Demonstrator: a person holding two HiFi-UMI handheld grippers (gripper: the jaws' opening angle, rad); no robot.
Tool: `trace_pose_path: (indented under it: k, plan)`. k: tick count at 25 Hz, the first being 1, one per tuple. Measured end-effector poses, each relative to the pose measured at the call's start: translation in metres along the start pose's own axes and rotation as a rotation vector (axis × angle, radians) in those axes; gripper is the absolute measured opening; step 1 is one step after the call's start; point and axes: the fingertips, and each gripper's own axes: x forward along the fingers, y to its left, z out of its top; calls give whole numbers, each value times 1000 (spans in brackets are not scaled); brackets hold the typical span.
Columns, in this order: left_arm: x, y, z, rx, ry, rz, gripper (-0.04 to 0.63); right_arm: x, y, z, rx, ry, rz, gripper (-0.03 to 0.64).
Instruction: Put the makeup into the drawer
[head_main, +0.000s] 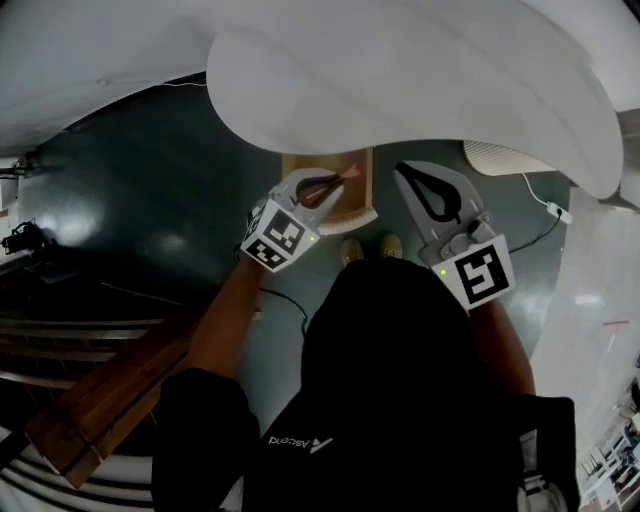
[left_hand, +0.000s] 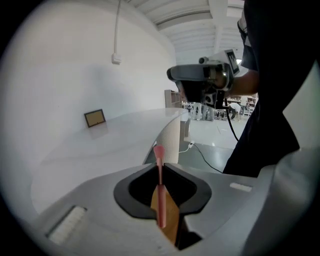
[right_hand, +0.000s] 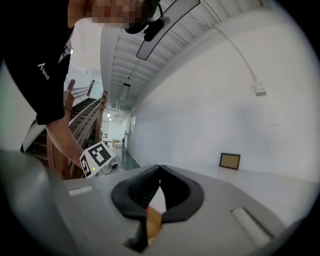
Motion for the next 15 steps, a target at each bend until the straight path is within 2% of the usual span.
trace_pose_path:
  k: [15]
  plan:
    - [67, -1, -89, 74, 212, -162, 54, -12, -3, -56, 68, 88, -84, 3]
